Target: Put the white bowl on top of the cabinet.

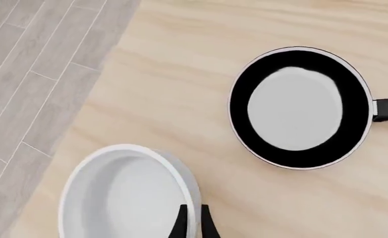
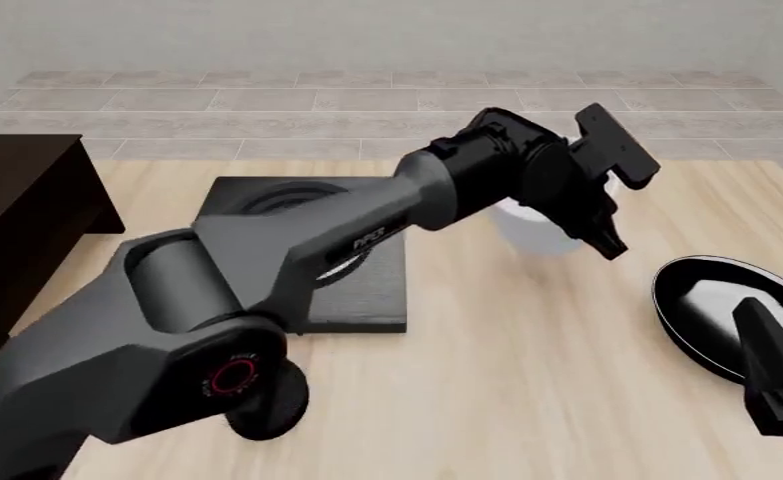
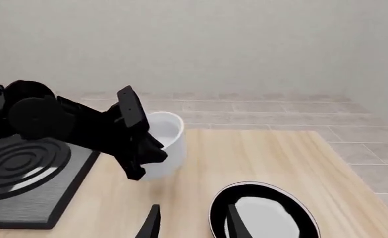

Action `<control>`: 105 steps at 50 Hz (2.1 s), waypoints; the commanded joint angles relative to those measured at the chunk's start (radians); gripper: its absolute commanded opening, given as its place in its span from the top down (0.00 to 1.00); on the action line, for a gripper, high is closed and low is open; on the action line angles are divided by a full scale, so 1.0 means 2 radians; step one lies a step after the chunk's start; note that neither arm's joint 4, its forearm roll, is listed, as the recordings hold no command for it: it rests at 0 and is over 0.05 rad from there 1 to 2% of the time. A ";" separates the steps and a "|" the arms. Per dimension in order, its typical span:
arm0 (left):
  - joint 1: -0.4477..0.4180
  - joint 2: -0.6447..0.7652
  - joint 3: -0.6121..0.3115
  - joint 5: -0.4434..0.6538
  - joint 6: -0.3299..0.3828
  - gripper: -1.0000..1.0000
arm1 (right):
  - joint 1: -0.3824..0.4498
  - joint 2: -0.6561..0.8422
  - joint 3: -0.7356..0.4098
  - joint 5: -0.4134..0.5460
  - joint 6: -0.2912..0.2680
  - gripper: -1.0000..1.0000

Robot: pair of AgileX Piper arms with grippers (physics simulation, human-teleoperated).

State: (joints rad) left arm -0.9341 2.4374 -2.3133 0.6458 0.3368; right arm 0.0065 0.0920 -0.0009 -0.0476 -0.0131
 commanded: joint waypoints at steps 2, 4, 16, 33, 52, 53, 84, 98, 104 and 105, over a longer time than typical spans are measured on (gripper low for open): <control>0.003 -0.064 0.056 -0.018 0.008 1.00 | 0.000 -0.002 0.000 0.001 -0.004 0.00; 0.002 -0.071 0.061 -0.019 0.007 1.00 | -0.001 -0.004 0.000 0.002 -0.004 0.00; 0.002 -0.115 0.125 -0.040 0.009 1.00 | 0.000 -0.005 0.000 0.003 -0.005 0.00; 0.013 -0.163 0.174 -0.034 0.016 1.00 | 0.002 -0.016 -0.001 0.011 -0.003 0.00; 0.000 -0.233 0.229 -0.016 0.053 1.00 | 0.004 -0.014 -0.001 0.009 -0.001 0.00; -0.002 -0.238 0.235 -0.016 0.055 1.00 | 0.004 -0.013 -0.001 0.008 -0.001 0.00; 0.014 -0.324 0.322 -0.027 0.138 1.00 | 0.005 0.008 -0.001 -0.008 -0.009 0.00; 0.025 -0.348 0.354 -0.041 0.172 1.00 | 0.005 0.017 -0.001 -0.015 -0.013 0.00; 0.035 -0.348 0.340 -0.028 0.168 1.00 | 0.004 0.019 -0.001 -0.016 -0.015 0.00; 0.035 -0.347 0.340 -0.027 0.168 1.00 | 0.004 0.019 -0.001 -0.016 -0.015 0.00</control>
State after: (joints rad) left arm -0.8874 1.7658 -1.6156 0.5854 0.6544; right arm 0.0150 0.1207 -0.0027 -0.0731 -0.0384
